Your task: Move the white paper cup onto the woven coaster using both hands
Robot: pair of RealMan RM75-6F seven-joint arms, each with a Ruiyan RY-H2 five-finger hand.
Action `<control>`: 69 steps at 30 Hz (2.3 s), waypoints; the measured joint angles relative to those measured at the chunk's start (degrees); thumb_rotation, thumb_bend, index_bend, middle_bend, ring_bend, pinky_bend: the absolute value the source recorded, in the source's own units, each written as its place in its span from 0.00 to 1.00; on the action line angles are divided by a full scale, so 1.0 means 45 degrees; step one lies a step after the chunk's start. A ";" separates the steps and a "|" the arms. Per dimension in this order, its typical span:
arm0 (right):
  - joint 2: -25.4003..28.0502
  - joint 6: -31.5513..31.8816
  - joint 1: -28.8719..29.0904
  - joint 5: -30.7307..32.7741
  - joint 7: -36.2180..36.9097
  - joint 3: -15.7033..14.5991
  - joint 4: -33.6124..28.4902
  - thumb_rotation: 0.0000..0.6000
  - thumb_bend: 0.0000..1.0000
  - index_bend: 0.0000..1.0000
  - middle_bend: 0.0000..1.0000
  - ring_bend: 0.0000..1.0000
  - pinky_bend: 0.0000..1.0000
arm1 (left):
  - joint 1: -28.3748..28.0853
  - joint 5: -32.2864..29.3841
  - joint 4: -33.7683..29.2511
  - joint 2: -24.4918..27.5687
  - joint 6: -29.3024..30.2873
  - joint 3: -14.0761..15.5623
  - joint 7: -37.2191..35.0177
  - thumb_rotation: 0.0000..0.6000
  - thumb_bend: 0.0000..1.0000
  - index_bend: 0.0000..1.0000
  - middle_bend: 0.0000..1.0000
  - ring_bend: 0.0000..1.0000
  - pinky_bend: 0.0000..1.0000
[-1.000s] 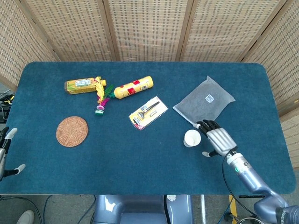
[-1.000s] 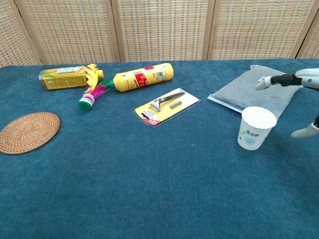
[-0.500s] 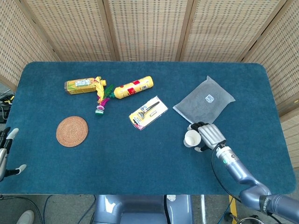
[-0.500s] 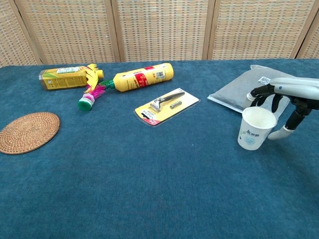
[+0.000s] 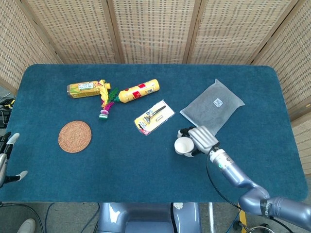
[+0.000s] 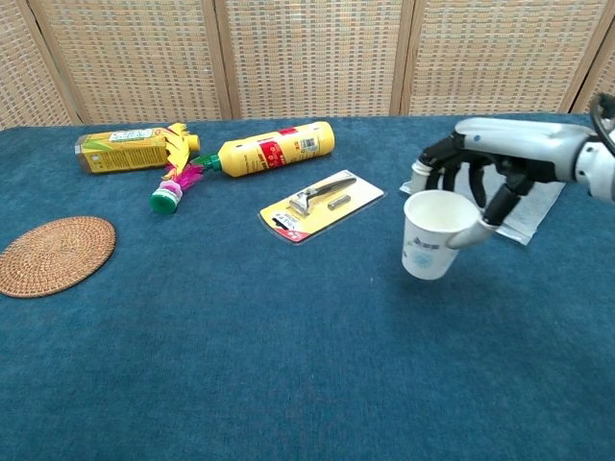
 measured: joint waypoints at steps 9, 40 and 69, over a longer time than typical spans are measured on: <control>-0.1502 -0.1262 0.2410 0.2879 -0.1959 0.1001 0.0498 1.00 0.13 0.38 0.42 0.39 0.54 | -0.0110 -0.0191 0.0129 0.0144 -0.0321 -0.0037 -0.0477 1.00 0.00 0.00 0.00 0.00 0.00; 0.0032 0.0737 0.2630 0.3331 -0.3656 -0.0005 -0.1935 1.00 0.00 0.02 0.00 0.00 0.00 | -0.0384 0.0017 0.0640 0.0184 -0.0629 -0.0057 -0.1144 1.00 0.00 0.00 0.00 0.00 0.00; 0.2144 0.7920 -0.4896 -0.1358 -0.1144 -0.2782 0.0005 1.00 0.00 0.05 0.00 0.00 0.00 | -0.7549 0.4034 0.4819 -0.5212 -0.5816 -0.1580 -0.1152 1.00 0.00 0.00 0.00 0.00 0.04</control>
